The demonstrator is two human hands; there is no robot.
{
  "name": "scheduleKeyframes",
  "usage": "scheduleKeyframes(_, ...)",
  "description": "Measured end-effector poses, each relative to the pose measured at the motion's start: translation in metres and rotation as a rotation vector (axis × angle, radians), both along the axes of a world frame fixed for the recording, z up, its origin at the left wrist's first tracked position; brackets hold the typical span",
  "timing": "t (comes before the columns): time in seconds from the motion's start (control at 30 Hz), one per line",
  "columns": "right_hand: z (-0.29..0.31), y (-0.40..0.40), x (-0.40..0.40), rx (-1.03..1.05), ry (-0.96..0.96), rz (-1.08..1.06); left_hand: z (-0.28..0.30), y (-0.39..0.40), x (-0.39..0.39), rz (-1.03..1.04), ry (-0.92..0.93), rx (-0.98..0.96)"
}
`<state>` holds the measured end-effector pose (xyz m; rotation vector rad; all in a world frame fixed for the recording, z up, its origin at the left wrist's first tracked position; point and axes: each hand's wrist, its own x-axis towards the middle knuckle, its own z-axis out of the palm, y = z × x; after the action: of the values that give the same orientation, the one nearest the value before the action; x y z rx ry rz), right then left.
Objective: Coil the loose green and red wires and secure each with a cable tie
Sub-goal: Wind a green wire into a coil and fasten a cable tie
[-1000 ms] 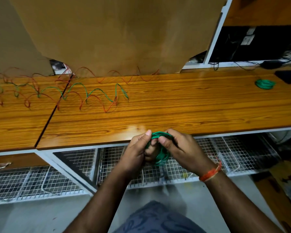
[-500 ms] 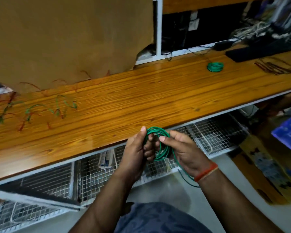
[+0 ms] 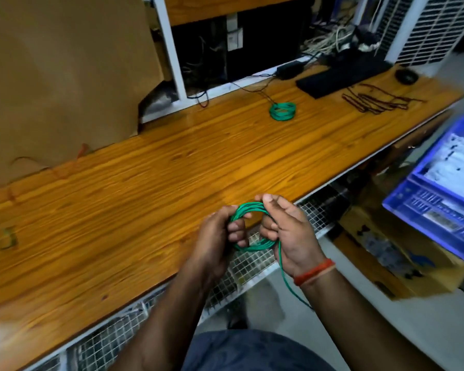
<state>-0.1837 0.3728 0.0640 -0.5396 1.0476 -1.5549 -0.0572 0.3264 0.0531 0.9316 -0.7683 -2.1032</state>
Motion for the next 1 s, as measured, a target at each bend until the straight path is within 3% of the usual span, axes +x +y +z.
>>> scheduleKeyframes(0.07, 0.007, -0.022, -0.015, 0.027, 0.107, -0.038, 0.008, -0.025, -0.012, -0.140, 0.086, 0.041)
scheduleKeyframes(0.2, 0.013, -0.071, -0.037, 0.023, 0.144, -0.035, 0.014, -0.077, -0.023, -0.363, 0.296, 0.182)
scheduleKeyframes(0.4, 0.001, -0.121, -0.059, 0.016, 0.150, -0.021, 0.001, -0.126, -0.053, -0.390, 0.379, 0.266)
scheduleKeyframes(0.5, -0.008, -0.139, -0.078, -0.033, 0.301, 0.028, 0.001, -0.142, -0.071, -0.279, 0.345, 0.314)
scheduleKeyframes(0.63, -0.010, -0.156, -0.126, -0.035, 0.761, 0.284, 0.002, -0.169, -0.088, -0.088, 0.264, 0.270)
scheduleKeyframes(0.73, -0.003, -0.166, -0.178, -0.007, 0.740, 0.467, -0.002, -0.191, -0.103, 0.072, 0.266, 0.254)
scheduleKeyframes(0.83, -0.006, -0.183, -0.233, -0.037, 0.924, 0.353, -0.007, -0.209, -0.125, 0.286, 0.352, 0.295)
scheduleKeyframes(0.93, -0.019, -0.198, -0.279, -0.169, 1.355, 0.089, -0.006, -0.221, -0.152, 0.507, 0.389, 0.252)
scheduleKeyframes(1.0, -0.026, -0.208, -0.295, -0.238, 1.614, 0.103, -0.003, -0.226, -0.173, 0.631, 0.402, 0.190)
